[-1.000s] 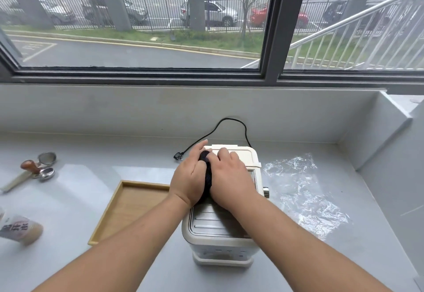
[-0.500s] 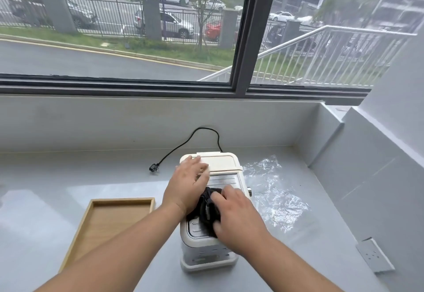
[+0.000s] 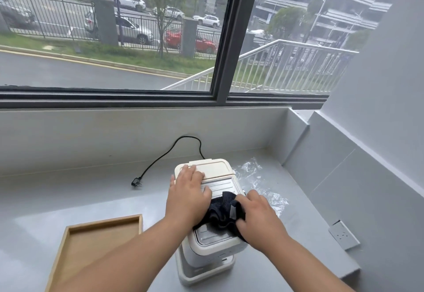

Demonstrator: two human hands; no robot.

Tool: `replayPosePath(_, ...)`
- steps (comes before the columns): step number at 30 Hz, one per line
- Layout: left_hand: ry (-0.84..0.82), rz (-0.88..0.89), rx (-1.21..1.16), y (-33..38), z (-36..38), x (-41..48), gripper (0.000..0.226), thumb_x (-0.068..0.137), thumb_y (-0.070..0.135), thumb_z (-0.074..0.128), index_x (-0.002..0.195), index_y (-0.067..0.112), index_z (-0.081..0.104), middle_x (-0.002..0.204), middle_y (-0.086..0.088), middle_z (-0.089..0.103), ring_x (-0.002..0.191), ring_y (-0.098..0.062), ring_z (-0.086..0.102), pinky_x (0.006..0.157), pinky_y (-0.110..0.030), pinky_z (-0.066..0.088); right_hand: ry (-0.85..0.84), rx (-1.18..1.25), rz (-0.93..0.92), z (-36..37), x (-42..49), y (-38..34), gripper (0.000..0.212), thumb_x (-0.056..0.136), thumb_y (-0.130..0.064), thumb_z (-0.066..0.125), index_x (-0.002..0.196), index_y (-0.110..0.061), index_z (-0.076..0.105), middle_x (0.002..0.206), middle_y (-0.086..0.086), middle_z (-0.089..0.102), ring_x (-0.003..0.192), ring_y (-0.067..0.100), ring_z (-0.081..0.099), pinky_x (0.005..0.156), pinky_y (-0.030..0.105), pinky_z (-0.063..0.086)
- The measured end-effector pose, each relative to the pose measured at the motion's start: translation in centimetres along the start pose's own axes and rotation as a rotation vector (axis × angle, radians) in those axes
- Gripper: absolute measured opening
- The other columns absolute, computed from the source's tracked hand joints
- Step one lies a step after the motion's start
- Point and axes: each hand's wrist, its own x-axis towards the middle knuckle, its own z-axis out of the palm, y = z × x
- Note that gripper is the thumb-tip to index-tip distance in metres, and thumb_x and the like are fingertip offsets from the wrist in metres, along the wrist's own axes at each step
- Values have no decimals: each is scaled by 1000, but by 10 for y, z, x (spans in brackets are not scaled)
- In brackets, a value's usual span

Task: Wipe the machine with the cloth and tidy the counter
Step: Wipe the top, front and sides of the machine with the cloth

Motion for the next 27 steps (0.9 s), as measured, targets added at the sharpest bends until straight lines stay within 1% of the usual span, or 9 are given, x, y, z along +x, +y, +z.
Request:
replayPosePath(2, 1, -3, 0, 0, 0, 0, 47, 98, 36, 47, 143, 24, 52, 168, 1, 29, 158, -17, 10, 129, -50, 1, 28, -3, 26, 0, 12, -8, 35, 81, -24, 49, 115, -33, 54, 104, -6, 39, 103, 22, 42, 79, 33, 39)
replayPosePath(6, 0, -8, 15, -1, 1, 2, 49, 97, 38, 48, 145, 25, 51, 169, 2, 28, 159, -16, 9, 129, -49, 0, 56, -20, 32, 1, 42, -24, 37, 84, -23, 51, 120, -30, 53, 107, -1, 41, 107, 28, 44, 86, 38, 44)
replayPosePath(8, 3, -6, 8, -1, 1, 2, 47, 98, 35, 47, 143, 25, 52, 168, 3, 30, 158, -16, 9, 129, -49, 1, 64, -24, 24, 1, 54, -29, 39, 84, -21, 52, 122, -27, 54, 112, 2, 45, 110, 29, 45, 90, 39, 45)
replayPosePath(12, 38, 4, 13, -2, 4, 3, 40, 100, 30, 43, 137, 27, 56, 164, 7, 36, 157, -14, 14, 129, -50, 3, 63, -23, -33, 2, 76, -30, 40, 85, -20, 54, 124, -23, 54, 114, 4, 47, 113, 30, 45, 95, 41, 45)
replayPosePath(19, 38, 20, 122, 0, 8, 5, 44, 102, 35, 38, 142, 27, 55, 167, 3, 35, 158, -17, 16, 129, -46, -1, 45, -10, -101, -4, 101, -22, 35, 85, -22, 54, 120, -23, 53, 110, 6, 49, 109, 32, 49, 87, 39, 45)
replayPosePath(21, 38, 30, 165, 2, 7, 5, 45, 102, 35, 39, 143, 26, 54, 167, 1, 36, 158, -18, 19, 128, -41, -3, 44, -11, -119, -7, 113, -23, 36, 86, -22, 54, 123, -22, 54, 112, 8, 50, 110, 33, 51, 85, 39, 44)
replayPosePath(23, 31, 26, 166, 2, 6, 5, 47, 103, 34, 39, 147, 25, 51, 167, 2, 35, 157, -16, 19, 128, -34, -6, 39, -21, -141, -9, 125, -28, 36, 89, -23, 55, 124, -21, 55, 115, 10, 52, 112, 34, 52, 87, 41, 46)
replayPosePath(25, 46, 18, 122, 5, 4, 5, 48, 104, 32, 41, 150, 24, 49, 164, 4, 39, 155, -14, 23, 129, -31, -1, 33, -12, -172, -9, 134, -31, 32, 91, -22, 57, 122, -19, 54, 117, 10, 51, 113, 34, 51, 88, 41, 45)
replayPosePath(27, 79, -4, 42, 10, 1, 4, 50, 102, 27, 46, 152, 24, 44, 159, 6, 45, 150, -15, 33, 128, -35, 14, 40, 8, -213, -9, 138, -36, 28, 91, -20, 55, 119, -18, 53, 116, 10, 50, 111, 34, 51, 83, 39, 41)
